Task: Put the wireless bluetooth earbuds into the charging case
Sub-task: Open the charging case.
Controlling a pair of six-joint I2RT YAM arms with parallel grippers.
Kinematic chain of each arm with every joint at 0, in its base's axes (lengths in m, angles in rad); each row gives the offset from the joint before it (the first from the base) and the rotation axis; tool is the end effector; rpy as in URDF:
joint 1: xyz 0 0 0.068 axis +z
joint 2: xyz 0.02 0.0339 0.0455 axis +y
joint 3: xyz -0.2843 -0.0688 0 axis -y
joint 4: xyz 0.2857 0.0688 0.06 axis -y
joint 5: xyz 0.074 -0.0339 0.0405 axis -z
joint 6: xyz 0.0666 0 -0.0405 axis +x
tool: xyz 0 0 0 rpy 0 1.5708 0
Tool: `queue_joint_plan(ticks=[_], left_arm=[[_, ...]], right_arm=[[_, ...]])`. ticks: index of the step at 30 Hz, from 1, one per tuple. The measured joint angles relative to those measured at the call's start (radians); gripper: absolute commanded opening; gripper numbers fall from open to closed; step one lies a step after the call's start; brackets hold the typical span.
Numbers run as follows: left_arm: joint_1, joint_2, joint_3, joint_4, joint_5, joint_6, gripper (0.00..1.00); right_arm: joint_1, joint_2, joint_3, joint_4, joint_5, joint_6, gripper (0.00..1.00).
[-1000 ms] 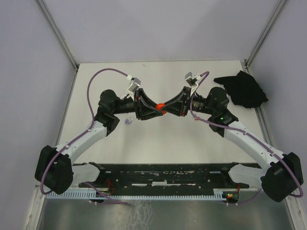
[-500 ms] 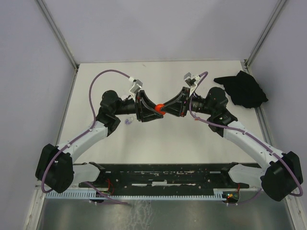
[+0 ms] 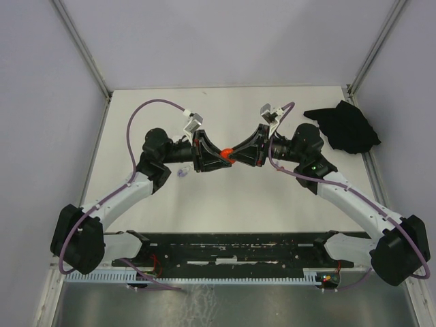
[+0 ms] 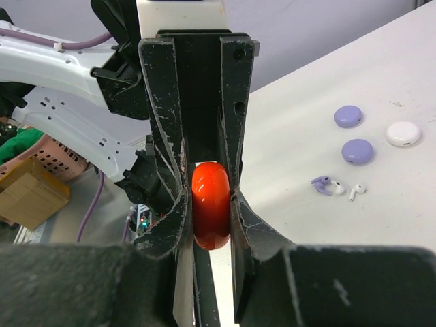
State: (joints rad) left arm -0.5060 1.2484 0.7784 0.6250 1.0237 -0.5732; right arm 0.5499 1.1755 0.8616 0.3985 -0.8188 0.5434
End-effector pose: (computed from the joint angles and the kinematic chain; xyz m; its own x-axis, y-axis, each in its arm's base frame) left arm 0.2516 -0.2044 0.3240 -0.4236 -0.0878 -0.9016 0.9052 -0.0019 -0.4250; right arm 0.2473 0.2086 0.3548 -0.4437 0.1423 -0.8848 -0.8739 0.1501 0.4624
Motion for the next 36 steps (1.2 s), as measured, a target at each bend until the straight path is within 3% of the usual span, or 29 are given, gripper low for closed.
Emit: queue_joint_plan(ticks=[4, 9, 27, 36], left_arm=[[0.0, 0.002, -0.001, -0.002, -0.001, 0.012, 0.05], [0.0, 0.001, -0.036, 0.006, 0.0, 0.079, 0.03], [0.001, -0.079, -0.113, -0.055, 0.028, 0.404, 0.03], [-0.011, -0.097, -0.157, -0.074, 0.017, 0.472, 0.03]], right_arm=[[0.0, 0.002, 0.007, -0.02, -0.004, -0.029, 0.38], [0.005, 0.002, 0.017, -0.097, 0.001, -0.079, 0.47], [0.012, 0.015, 0.089, -0.303, 0.04, -0.183, 0.55], [0.01, 0.057, 0.163, -0.448, 0.143, -0.225, 0.64]])
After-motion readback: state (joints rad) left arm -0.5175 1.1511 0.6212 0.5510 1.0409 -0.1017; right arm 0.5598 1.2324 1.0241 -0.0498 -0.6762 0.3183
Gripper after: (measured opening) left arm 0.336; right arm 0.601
